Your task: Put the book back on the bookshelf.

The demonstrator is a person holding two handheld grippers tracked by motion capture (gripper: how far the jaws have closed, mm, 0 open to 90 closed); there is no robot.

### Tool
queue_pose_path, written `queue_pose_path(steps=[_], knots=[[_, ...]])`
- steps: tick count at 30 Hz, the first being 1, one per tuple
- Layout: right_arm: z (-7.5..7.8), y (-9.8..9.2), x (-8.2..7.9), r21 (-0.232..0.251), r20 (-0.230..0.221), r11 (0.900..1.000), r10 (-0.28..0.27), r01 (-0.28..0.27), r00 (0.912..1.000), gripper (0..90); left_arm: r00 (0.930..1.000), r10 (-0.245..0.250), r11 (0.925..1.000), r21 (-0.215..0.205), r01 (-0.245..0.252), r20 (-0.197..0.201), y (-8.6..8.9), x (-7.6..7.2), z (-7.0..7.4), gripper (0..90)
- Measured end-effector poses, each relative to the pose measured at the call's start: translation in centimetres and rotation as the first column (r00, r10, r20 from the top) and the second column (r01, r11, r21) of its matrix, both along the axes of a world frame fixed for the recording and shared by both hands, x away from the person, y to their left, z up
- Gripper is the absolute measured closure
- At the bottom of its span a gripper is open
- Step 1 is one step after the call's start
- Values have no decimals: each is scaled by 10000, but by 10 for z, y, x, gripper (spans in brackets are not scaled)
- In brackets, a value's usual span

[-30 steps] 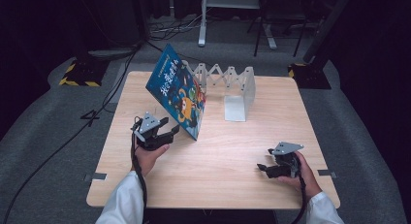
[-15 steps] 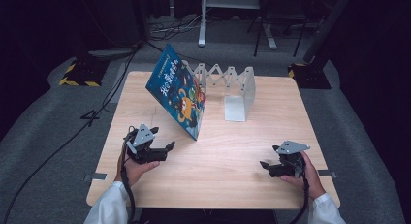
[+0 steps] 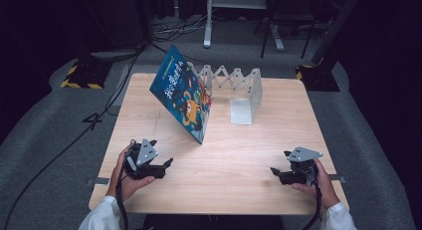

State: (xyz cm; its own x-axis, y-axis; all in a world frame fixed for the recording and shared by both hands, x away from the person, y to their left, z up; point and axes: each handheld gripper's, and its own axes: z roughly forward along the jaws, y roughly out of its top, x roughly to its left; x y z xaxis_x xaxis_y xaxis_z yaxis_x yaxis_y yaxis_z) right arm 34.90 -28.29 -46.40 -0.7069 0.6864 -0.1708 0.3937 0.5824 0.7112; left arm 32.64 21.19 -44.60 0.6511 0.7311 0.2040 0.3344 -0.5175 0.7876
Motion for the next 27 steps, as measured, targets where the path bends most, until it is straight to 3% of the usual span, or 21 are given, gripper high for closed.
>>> queue_pose_path(steps=[6, 10, 16, 22, 27], knots=[[0, -11, -5, -34, 91, 9996, -271, 271, 9996, 208, 9991, 405, 9987, 308, -402, -95, 17, -8, -9, 177], [-3, -21, -8, -49, 102, 9989, -470, 470, 9988, 208, 9970, 639, 9965, 571, -614, -430, 29, -14, -16, 175], [-7, -34, -12, -287, 125, 9970, -716, 719, 9974, 211, 9932, 929, 9944, 562, -891, -700, 44, -21, -28, 174], [-17, -49, -17, -156, -12, 9940, -1082, 1082, 9941, 213, 9896, 1084, 9921, 735, -1017, -942, 55, -28, -39, 170], [-26, -68, -23, 335, -295, 9863, -1606, 1615, 9866, 214, 9844, 1241, 9922, 227, -1222, -1248, 67, -36, -47, 165]])
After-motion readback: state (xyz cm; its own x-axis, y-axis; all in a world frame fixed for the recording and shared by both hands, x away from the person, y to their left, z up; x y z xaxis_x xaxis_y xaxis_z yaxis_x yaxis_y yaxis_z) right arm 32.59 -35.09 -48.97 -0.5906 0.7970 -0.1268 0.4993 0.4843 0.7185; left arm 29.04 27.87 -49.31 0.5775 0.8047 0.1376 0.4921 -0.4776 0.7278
